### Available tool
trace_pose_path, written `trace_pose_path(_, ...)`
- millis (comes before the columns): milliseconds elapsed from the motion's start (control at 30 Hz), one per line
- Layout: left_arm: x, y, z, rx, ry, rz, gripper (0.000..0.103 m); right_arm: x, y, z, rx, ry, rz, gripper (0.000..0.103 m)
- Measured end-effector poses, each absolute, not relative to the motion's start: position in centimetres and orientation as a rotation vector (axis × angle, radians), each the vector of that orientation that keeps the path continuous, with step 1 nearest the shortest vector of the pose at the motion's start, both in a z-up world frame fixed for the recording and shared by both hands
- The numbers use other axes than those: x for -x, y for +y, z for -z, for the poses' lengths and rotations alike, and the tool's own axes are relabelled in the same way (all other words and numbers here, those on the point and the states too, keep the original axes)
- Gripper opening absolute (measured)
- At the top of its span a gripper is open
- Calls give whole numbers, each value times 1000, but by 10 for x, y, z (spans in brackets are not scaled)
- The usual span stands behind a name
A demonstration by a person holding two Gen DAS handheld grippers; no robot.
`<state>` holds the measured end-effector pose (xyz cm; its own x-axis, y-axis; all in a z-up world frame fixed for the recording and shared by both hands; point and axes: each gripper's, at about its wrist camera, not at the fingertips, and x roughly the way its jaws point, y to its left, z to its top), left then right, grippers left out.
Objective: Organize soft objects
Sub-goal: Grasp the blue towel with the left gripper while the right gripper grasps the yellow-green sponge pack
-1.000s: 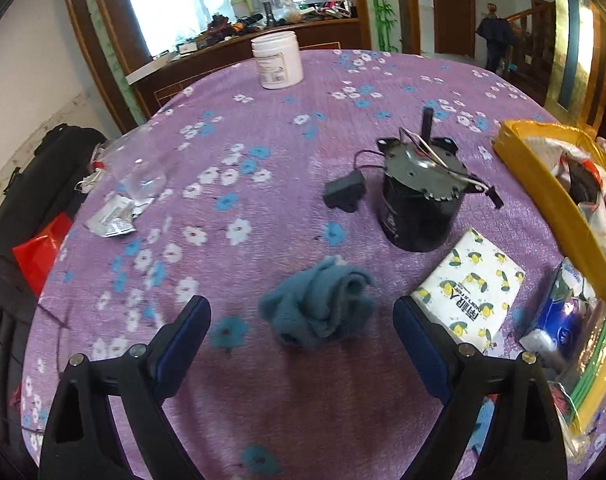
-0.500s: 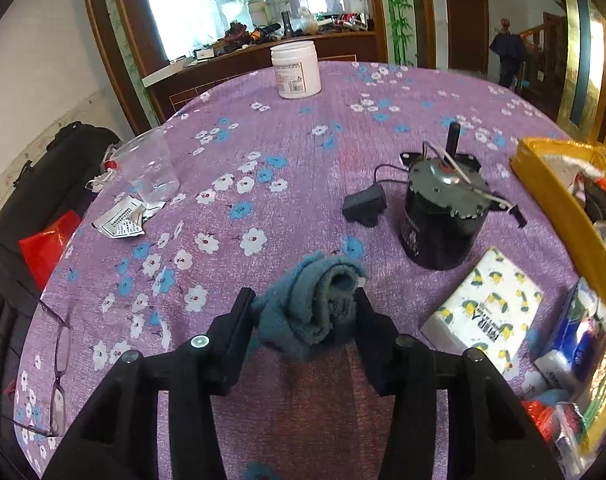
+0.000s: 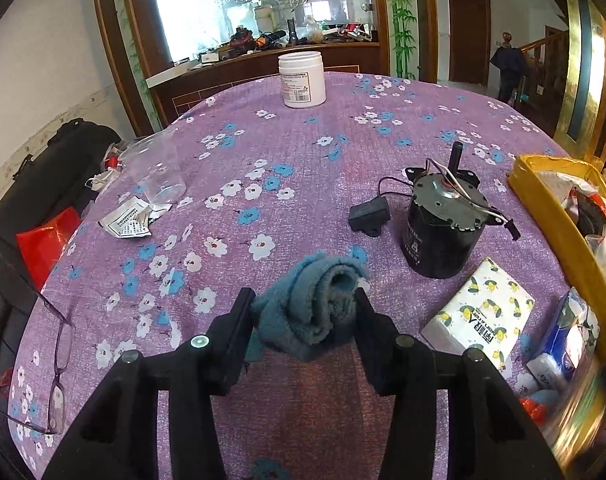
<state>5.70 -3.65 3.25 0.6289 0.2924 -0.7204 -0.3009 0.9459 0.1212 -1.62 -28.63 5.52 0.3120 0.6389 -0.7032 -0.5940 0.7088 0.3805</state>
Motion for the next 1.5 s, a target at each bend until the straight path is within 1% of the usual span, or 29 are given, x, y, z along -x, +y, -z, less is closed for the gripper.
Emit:
trace_pose_path(100, -56, -34, -34, 19, 819, -339, 47, 28, -286, -61, -26, 941, -912, 81)
trace_pose_path(233, -56, -33, -34, 21, 817, -341, 47, 33, -279, -61, 98, 906, -906, 82)
trace_pose_path(467, -57, -32, -34, 25, 820, -347, 47, 26, -266, -46, 70, 958, -884, 82)
trace_pose_path(667, -57, -32, -34, 32, 821, -347, 47, 70, -256, -54, 151, 1010, -1161, 83)
trace_pose_path(767, -56, -31, -34, 31, 820, -347, 47, 79, -255, -59, 218, 979, -1189, 83)
trace_pose_path(900, -56, -31, -35, 29, 816, -352, 47, 66, -248, -64, 315, 867, -1091, 83)
trace_pose_path(967, -57, -31, -34, 33, 819, -357, 47, 55, -236, -63, 374, 850, -1110, 83)
trace_pose_path(1167, -57, -30, -34, 32, 819, -367, 47, 30, -189, -51, 590, 908, -1241, 83)
trace_pose_path(1233, -56, -29, -34, 32, 819, -371, 47, 26, -177, -40, 651, 980, -1308, 83)
trace_pose_path(1333, -57, -28, -32, 35, 823, -372, 47, 19, -167, -24, 738, 1029, -1282, 83)
trace_pose_path(1400, -57, -28, -33, 33, 822, -370, 47, 15, -169, -16, 741, 1050, -1263, 83)
trace_pose_path(1433, -57, -28, -33, 34, 822, -370, 47, 14, -172, -15, 714, 1060, -1256, 82)
trace_pose_path(1467, -57, -28, -33, 34, 821, -368, 47, 13, -176, -14, 687, 1059, -1241, 69)
trace_pose_path(1500, -57, -28, -33, 36, 820, -367, 47, 11, -180, -15, 657, 1044, -1211, 52)
